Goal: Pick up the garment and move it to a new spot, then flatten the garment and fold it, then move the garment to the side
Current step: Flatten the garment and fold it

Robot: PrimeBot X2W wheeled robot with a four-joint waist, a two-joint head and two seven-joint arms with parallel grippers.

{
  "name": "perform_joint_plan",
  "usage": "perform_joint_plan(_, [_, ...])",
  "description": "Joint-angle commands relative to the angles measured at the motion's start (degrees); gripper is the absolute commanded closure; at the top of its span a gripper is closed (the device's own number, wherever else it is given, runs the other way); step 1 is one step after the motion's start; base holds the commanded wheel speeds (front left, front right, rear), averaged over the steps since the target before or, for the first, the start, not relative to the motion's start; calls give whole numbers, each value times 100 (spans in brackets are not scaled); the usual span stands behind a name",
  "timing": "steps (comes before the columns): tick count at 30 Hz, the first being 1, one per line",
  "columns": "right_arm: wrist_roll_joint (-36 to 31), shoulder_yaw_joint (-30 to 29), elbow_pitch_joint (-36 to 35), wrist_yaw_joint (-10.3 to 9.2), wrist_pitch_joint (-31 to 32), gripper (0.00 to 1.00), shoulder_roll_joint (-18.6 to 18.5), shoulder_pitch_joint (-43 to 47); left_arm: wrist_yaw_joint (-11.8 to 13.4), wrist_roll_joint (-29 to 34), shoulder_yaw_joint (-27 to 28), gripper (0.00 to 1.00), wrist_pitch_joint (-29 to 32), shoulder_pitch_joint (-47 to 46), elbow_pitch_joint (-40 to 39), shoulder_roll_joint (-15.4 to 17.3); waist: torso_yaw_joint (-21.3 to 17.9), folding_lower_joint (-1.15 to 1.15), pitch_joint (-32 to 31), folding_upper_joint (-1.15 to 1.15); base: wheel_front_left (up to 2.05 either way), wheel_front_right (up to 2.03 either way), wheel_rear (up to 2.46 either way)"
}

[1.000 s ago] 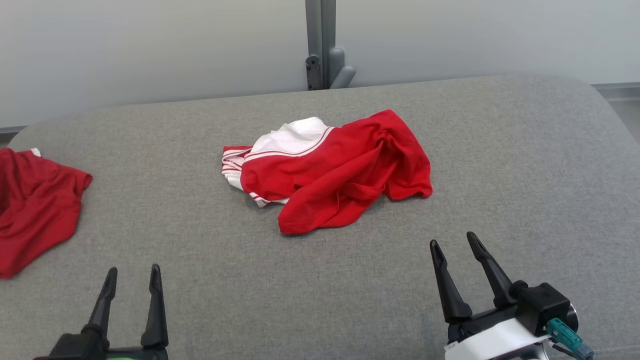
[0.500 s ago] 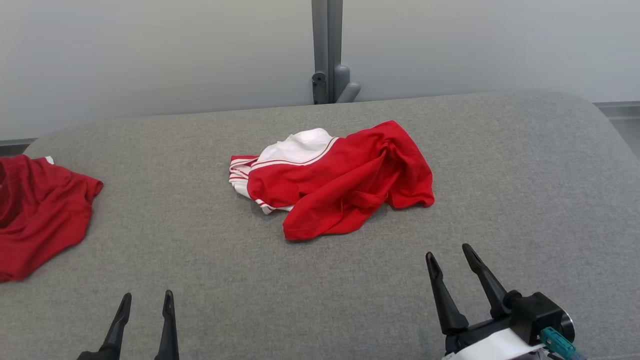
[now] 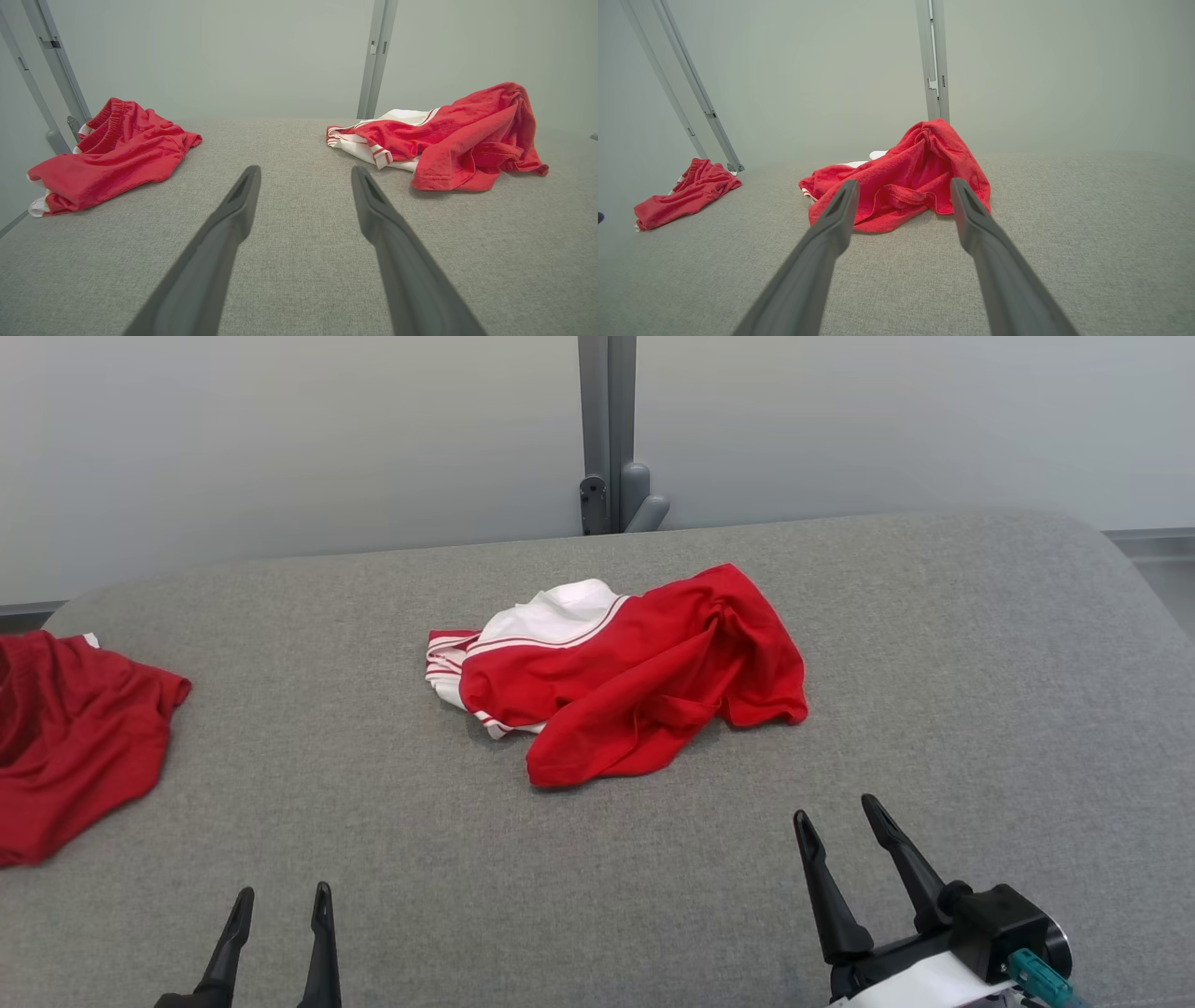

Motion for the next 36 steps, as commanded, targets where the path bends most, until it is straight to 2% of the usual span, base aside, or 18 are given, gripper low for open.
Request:
perform_joint_plan(1, [22, -8, 18, -8, 2, 0, -14, 75, -19, 8, 6, 0, -11, 37, 17, -4, 2, 0, -6, 0, 0, 0, 0])
perform_joint_plan(28, [44, 56, 44, -8, 2, 0, -14, 60, -19, 13, -38, 0, -11, -174, -10, 3, -21, 0, 6, 0, 0, 0, 0])
perform_joint_plan(36, [-58, 101, 5, -8, 2, 0, -15, -88, -19, -530, -712, 0, -11, -816, 1073, 241, -267, 0, 311, 0, 0, 0, 0])
